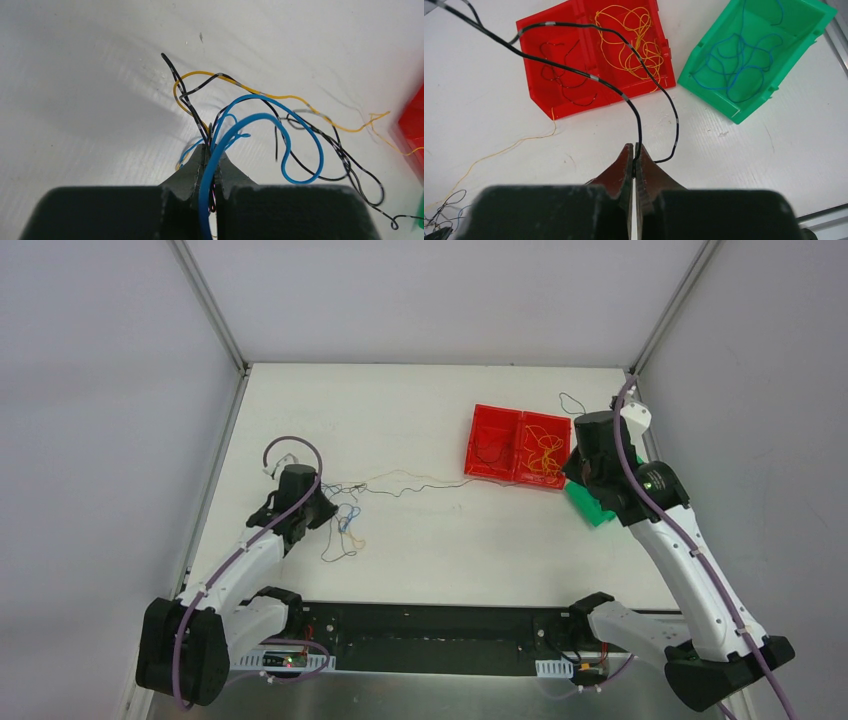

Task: Untangle the cables
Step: Untie the cable.

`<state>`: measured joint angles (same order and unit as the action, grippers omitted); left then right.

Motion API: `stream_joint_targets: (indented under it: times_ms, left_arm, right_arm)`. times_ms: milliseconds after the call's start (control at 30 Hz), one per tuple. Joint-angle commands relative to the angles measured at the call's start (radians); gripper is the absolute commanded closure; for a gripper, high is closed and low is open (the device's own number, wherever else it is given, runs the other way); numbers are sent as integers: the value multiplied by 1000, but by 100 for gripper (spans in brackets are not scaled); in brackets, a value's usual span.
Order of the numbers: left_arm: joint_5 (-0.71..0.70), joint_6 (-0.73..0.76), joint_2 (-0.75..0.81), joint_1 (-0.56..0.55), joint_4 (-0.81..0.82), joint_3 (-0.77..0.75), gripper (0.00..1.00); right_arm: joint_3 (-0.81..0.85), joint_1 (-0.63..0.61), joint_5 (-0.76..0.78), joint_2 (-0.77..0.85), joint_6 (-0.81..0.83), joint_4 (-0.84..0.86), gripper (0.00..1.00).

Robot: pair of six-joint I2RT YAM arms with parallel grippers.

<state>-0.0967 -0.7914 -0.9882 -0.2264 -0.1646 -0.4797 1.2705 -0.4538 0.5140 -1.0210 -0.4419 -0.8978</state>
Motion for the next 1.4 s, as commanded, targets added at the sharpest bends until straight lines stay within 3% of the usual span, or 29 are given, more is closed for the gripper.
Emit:
stream_joint_targets:
  times_ms: [0,167,233,267,300,367,400,500,800,967,1167,1267,1367]
  left_arm:
    - [-7,-11,8,4,-21,-10,100]
    - [4,33,19,4,-26,-23,99]
    - [28,52,23,4,-26,-29,82]
    - [41,58,26,4,-27,-32,60]
    - [49,63,29,4,-26,-31,50]
    - [51,69,42,4,-26,-31,44]
    - [48,72,47,4,-26,-31,48]
    - [50,97,50,4,-22,-38,99]
    - [18,126,47,5,-35,-49,100]
    - [-95,-63,46,77,-125,-33,100]
    - [-304,-262,44,107,-308,-63,100]
    - [-377,-303,44,108,-379,-92,100]
    - [-382,-297,41,108,-386,-109,100]
  right_arm:
    - [-20,11,14,17,35,14,100]
    - [-24,11,-60,10,35,65,100]
    - [-4,11,-80,9,43,71,100]
    - [7,11,-95,11,46,72,100]
    - [19,12,-114,12,50,76,100]
    - [43,12,-159,11,56,74,100]
    - [56,12,-174,9,56,69,100]
    - [89,11,-212,4,54,59,100]
    - [177,20,-173,-10,61,-9,100]
    - [261,63,60,-16,34,-114,100]
    - [267,97,445,12,-53,-210,100]
    - [255,110,511,32,-106,-237,100]
    - [215,111,452,59,-82,-188,100]
